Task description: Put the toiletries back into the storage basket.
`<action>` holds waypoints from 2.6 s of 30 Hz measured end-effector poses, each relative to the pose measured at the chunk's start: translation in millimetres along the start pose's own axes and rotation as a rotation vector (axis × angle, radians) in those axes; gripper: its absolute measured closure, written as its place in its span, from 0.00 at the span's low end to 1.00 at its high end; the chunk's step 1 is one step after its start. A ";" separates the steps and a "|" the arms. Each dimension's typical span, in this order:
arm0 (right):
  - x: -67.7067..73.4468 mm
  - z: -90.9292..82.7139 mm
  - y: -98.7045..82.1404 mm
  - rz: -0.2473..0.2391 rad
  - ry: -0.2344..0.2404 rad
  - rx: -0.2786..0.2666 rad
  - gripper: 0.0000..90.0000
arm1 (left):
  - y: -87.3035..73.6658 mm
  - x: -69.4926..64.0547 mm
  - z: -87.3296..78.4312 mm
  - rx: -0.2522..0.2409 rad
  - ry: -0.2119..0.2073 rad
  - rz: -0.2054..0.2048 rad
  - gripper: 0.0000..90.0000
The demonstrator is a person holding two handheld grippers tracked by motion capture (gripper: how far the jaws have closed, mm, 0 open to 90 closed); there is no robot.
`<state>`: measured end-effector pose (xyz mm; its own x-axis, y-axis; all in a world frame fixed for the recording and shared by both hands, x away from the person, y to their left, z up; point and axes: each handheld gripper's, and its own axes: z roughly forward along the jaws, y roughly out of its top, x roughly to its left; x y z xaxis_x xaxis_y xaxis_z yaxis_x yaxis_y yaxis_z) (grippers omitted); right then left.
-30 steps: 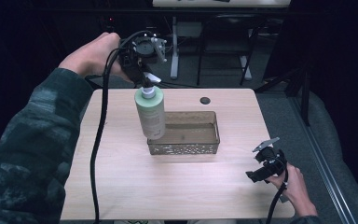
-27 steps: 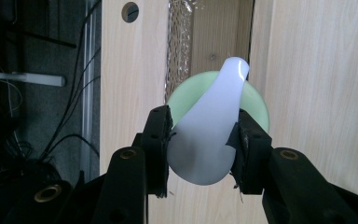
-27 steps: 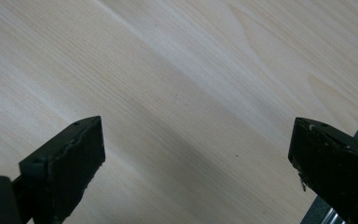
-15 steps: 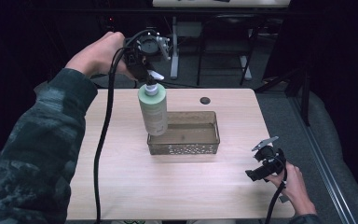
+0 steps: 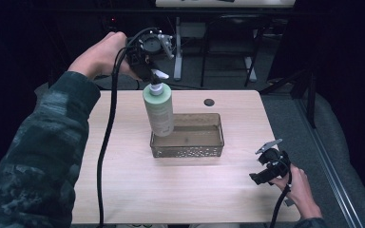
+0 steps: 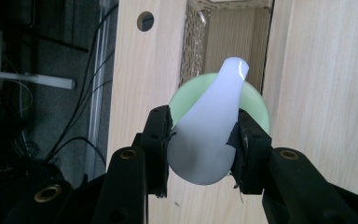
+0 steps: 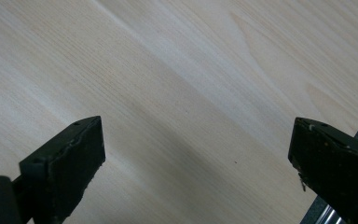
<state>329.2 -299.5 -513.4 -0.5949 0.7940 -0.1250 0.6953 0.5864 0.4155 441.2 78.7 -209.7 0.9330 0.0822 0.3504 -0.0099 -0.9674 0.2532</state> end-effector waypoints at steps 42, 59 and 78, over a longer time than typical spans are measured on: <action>-2.0 -1.1 -2.6 0.014 -0.001 -0.007 0.04 | 9.6 8.8 35.2 0.004 -0.011 -0.053 0.70; -1.5 -0.9 -2.2 0.005 -0.005 -0.003 0.04 | 7.0 2.0 54.3 0.011 -0.027 -0.078 0.70; -0.5 -1.3 -2.0 0.003 -0.002 -0.001 0.04 | -2.6 -2.9 73.3 0.015 -0.057 -0.096 0.70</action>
<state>327.6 -301.2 -513.0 -0.5924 0.7958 -0.1257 0.6965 0.5842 0.4166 464.9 63.4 -277.5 0.9483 0.1613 0.2733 0.0856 -0.9592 0.2693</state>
